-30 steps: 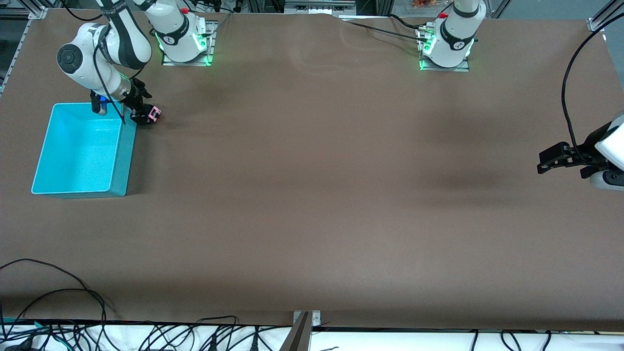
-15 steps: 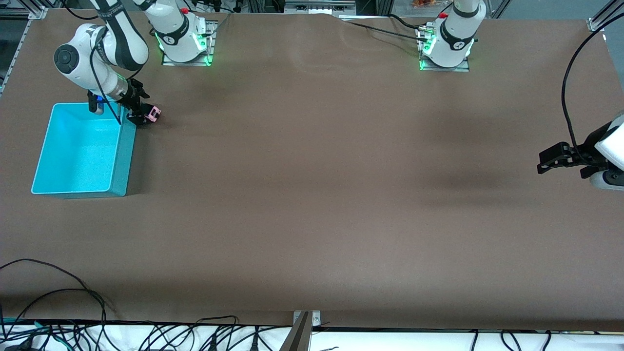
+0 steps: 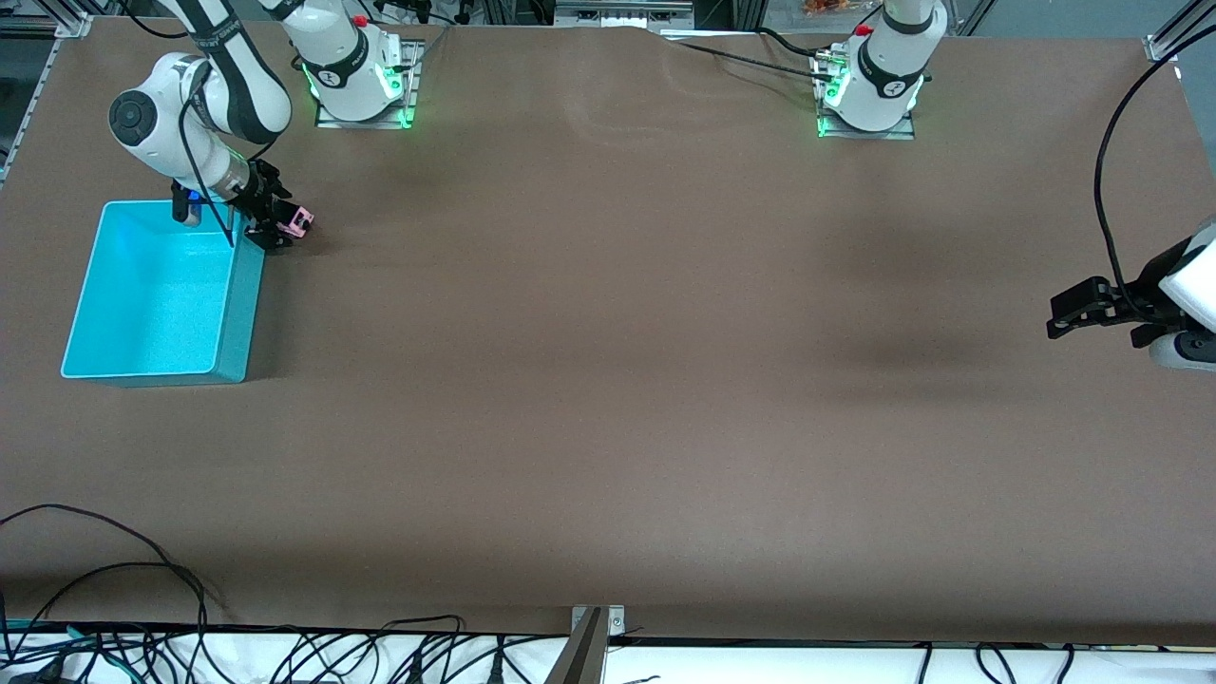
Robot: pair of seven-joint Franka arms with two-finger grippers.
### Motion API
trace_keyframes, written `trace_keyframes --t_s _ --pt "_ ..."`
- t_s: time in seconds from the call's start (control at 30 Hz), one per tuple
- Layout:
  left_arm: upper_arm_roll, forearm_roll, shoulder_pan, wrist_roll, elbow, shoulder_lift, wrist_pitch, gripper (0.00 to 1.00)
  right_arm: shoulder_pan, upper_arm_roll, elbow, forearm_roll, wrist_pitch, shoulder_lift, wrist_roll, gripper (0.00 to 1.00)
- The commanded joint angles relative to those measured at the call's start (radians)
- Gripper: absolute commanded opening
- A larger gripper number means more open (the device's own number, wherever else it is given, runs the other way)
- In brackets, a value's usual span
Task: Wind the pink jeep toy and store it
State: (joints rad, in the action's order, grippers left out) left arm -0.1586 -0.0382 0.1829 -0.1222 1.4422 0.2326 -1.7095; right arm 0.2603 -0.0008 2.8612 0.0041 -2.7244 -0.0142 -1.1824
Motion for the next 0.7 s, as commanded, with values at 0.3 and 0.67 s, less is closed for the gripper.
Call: trace_keyframes --t_s 0.3,0.67 --pt "-0.001 0.011 0.007 -0.013 0.024 -0.022 0.002 1.00 0.008 -0.005 0.061 -0.026 -0.051 -0.089 -0.088 0.00" --pt "-0.001 0.011 0.007 -0.013 0.024 -0.021 0.004 1.00 -0.001 0.015 -0.009 -0.039 0.107 -0.109 -0.118 0.00"
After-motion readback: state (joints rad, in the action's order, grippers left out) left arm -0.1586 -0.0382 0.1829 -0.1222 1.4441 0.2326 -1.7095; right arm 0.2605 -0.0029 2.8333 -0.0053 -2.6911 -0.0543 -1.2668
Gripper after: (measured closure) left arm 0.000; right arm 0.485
